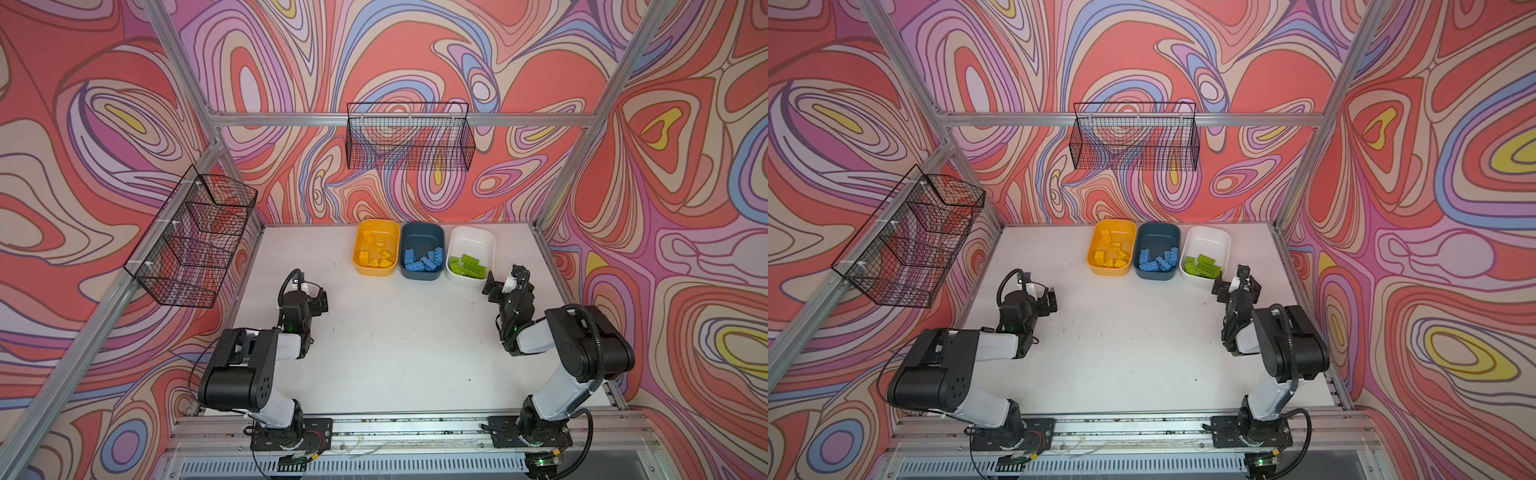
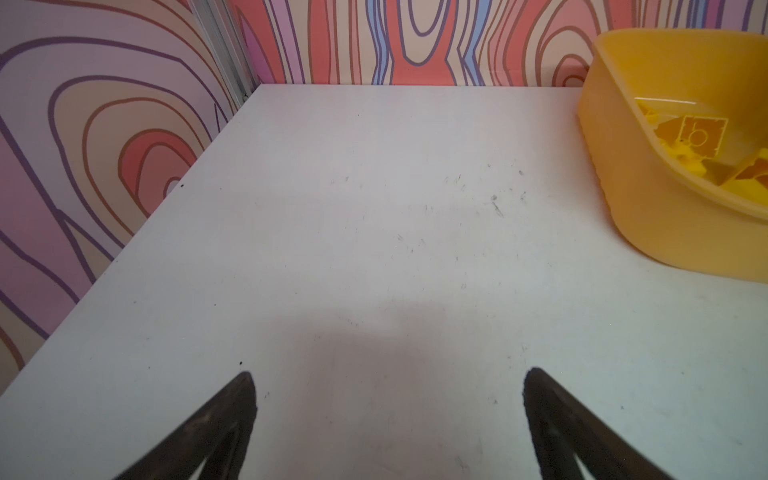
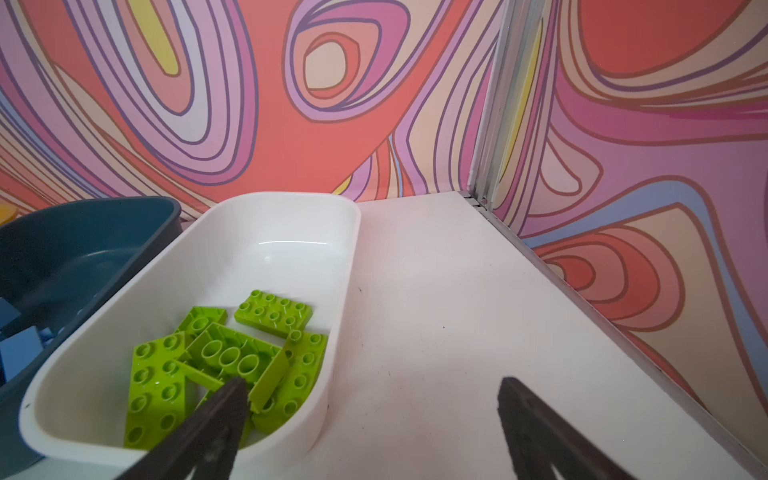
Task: Sort the legos into containers by color
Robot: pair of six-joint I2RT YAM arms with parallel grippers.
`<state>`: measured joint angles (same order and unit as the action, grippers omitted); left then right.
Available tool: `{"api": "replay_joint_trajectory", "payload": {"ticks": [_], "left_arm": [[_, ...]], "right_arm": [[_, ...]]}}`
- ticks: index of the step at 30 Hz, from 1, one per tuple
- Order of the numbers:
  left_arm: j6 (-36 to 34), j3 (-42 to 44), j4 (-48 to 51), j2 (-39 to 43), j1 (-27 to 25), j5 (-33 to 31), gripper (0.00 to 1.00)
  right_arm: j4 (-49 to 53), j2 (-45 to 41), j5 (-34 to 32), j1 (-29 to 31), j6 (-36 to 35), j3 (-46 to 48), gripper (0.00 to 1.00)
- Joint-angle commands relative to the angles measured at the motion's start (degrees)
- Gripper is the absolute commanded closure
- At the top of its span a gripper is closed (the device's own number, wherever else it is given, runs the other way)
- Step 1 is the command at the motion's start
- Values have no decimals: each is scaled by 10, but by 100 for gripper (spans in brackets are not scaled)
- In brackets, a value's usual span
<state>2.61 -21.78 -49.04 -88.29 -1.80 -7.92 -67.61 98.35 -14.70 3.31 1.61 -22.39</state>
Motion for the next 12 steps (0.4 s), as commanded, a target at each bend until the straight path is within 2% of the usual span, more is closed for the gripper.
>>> {"api": "replay_joint_trajectory", "payload": {"ticks": [1,12], "left_arm": [[-11,3,-22,0,1,4,0],[-10,3,-24,0,1,5,0]], "right_arm": [[20,-5,24,-1,2,5,2],[20,-5,25,0,1,5,2]]}}
